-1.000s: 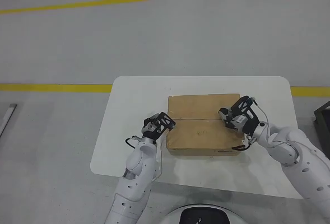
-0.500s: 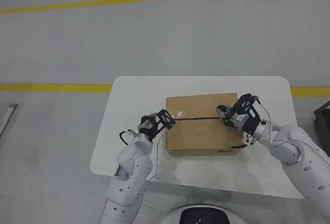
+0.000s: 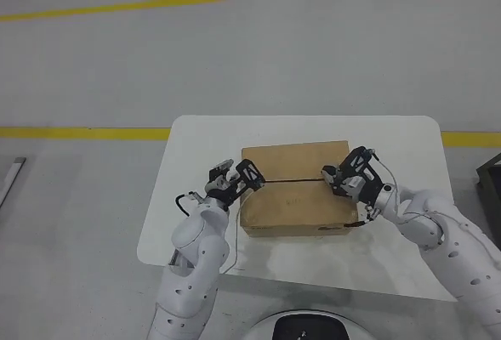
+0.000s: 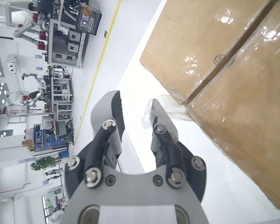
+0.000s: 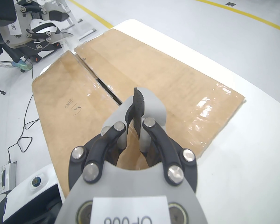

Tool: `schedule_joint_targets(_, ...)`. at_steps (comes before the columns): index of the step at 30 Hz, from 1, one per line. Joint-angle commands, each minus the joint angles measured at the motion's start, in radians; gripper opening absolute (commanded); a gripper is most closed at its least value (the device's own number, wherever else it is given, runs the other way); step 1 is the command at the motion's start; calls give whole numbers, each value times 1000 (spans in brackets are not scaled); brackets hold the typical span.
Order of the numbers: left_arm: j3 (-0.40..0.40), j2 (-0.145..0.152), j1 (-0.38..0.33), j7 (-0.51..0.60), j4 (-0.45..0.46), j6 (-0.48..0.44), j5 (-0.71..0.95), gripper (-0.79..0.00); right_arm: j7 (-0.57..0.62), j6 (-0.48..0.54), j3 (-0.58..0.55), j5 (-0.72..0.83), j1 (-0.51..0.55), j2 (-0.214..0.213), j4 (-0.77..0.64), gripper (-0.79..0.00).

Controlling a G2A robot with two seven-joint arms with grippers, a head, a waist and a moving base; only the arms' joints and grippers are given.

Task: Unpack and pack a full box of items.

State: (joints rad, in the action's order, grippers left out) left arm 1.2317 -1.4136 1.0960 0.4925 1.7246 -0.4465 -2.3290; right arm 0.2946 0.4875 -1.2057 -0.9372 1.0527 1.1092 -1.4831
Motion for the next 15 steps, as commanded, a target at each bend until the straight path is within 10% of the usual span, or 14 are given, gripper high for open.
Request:
schedule_joint_targets(1, -4, -1, -1, 6, 8, 23, -9, 0, 1, -2, 3, 1, -3, 1, 3, -785)
schedule_joint_targets(15, -49, -16, -14, 23, 19, 268, -95, 0, 11, 1, 23, -15, -13, 7, 3, -785)
